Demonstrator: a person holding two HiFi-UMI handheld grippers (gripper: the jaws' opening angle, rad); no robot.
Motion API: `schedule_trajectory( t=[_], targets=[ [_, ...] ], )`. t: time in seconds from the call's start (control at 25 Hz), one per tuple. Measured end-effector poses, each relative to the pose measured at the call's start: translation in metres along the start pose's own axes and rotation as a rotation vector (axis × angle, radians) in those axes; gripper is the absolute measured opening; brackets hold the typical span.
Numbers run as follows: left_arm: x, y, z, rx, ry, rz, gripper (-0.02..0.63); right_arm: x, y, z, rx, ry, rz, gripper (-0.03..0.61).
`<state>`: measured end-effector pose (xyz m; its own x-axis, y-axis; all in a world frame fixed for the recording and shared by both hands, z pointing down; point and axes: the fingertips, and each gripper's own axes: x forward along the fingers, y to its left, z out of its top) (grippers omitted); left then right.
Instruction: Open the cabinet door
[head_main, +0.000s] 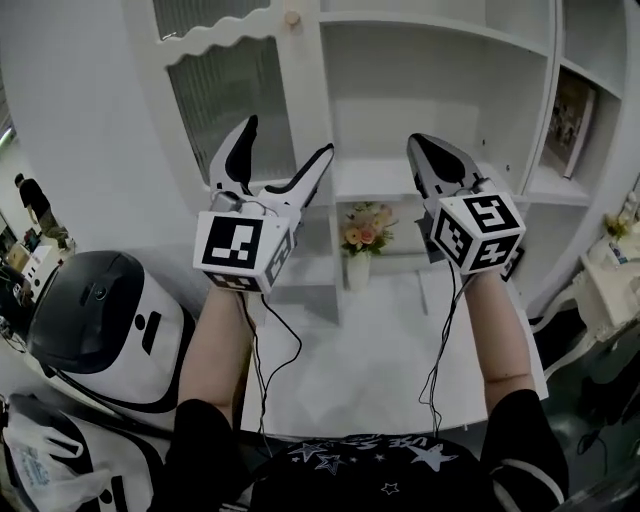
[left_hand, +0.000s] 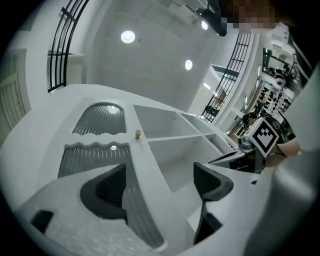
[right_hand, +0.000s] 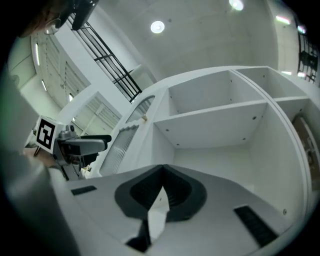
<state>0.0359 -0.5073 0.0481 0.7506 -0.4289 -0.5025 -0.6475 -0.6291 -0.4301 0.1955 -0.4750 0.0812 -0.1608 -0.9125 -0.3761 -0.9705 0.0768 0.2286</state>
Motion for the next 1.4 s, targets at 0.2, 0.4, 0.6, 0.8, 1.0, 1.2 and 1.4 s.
schedule_trajectory(
  t=[0.2, 0.4, 0.6, 0.8, 1.0, 1.2, 1.4],
  targets=[
    [0.035, 0.025, 0.029, 0.043, -0.096, 0.002, 0.374, 0.015, 0.001, 0.019, -0.043, -0.019, -0.037, 0.006],
    [0.069, 0.044, 0.056, 0.073, -0.168, 0.021, 0.345, 0.025, -0.004, 0.033, -0.068, -0.032, -0.063, 0.006],
    [0.090, 0.053, 0.068, 0.107, -0.171, 0.032, 0.345, 0.032, -0.007, 0.049, -0.103, -0.043, -0.063, 0.006],
    [0.104, 0.055, 0.068, 0.096, -0.168, 0.051, 0.314, 0.031, -0.014, 0.056, -0.091, -0.064, -0.080, 0.006],
    [0.112, 0.067, 0.078, 0.090, -0.170, 0.104, 0.232, 0.035, -0.012, 0.059, -0.072, -0.078, -0.063, 0.006],
    [0.118, 0.070, 0.082, 0.094, -0.142, 0.164, 0.177, 0.028, -0.014, 0.057, -0.063, -0.074, -0.051, 0.006],
    [0.117, 0.076, 0.082, 0.139, -0.113, 0.247, 0.142, 0.015, -0.022, 0.057, -0.034, -0.080, -0.038, 0.006]
  ],
)
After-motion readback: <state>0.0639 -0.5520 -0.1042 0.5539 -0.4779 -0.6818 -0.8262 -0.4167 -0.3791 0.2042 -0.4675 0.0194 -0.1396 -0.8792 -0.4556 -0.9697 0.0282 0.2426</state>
